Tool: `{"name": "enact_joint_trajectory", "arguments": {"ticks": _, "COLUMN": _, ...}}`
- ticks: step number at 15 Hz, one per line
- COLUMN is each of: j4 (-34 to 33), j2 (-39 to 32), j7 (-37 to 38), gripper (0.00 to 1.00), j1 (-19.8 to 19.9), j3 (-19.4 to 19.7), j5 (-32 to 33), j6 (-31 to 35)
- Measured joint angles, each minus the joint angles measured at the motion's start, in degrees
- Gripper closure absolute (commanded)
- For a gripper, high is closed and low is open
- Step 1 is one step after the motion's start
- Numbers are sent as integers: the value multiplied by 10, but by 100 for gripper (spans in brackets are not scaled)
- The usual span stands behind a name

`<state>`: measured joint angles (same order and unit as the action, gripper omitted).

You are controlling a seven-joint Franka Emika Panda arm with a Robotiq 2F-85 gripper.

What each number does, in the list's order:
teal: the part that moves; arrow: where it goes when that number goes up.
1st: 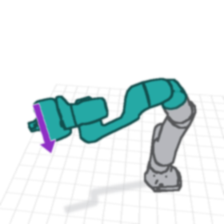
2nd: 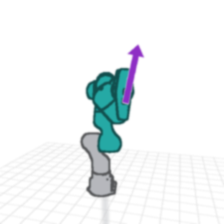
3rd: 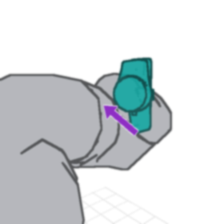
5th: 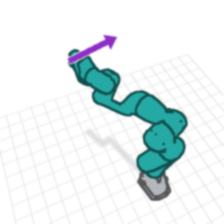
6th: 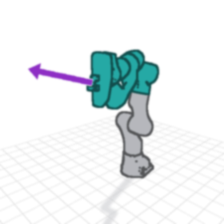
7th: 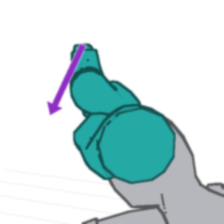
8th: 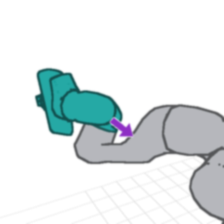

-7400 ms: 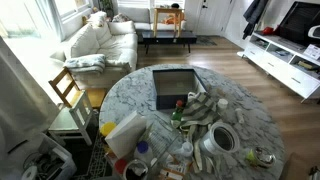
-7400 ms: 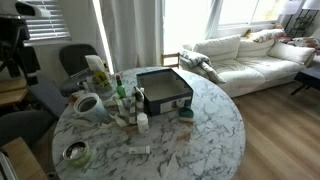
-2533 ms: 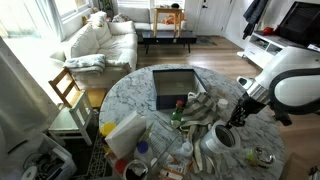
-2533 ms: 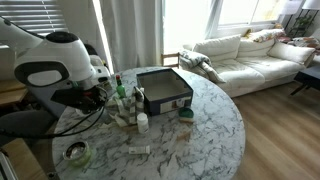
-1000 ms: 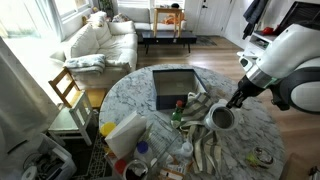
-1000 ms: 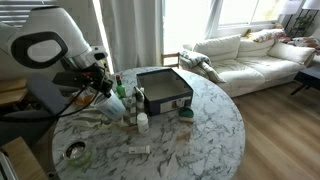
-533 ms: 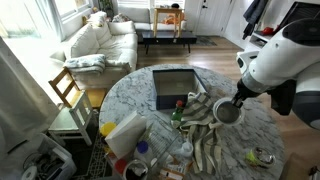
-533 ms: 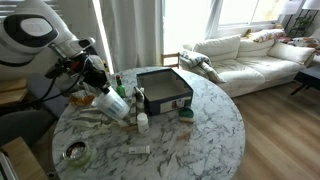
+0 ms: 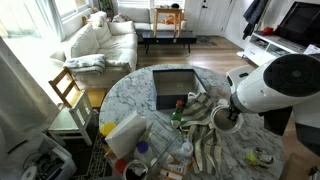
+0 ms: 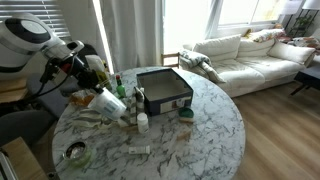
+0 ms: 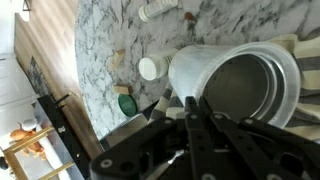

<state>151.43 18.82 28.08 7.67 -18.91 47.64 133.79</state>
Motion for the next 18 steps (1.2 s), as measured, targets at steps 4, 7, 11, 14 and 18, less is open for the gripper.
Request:
{"name": "enact_joint_trajectory", "arguments": {"ticks": 4, "j4": -1, "j2": -5, "j7": 0, "gripper": 99, "j1": -3, "j3": 5, "j5": 0, "j6": 0}}
{"name": "enact_joint_trajectory", "arguments": {"ticks": 7, "j4": -2, "j2": -6, "j7": 0, "gripper": 99, "j1": -15, "j3": 16, "j5": 4, "j6": -2}}
{"name": "enact_joint_trajectory", "arguments": {"ticks": 11, "j4": -2, "j2": -17, "j7": 0, "gripper": 99, "j1": -52, "j3": 17, "j5": 49, "j6": -22}}
{"name": "enact_joint_trajectory", "arguments": {"ticks": 14, "j4": -2, "j2": -32, "j7": 1, "gripper": 99, "j1": -80, "j3": 16, "j5": 86, "j6": -55}}
{"name": "enact_joint_trajectory", "arguments": {"ticks": 18, "j4": -4, "j2": -55, "j7": 2, "gripper": 99, "j1": -112, "j3": 15, "j5": 137, "j6": -94}}
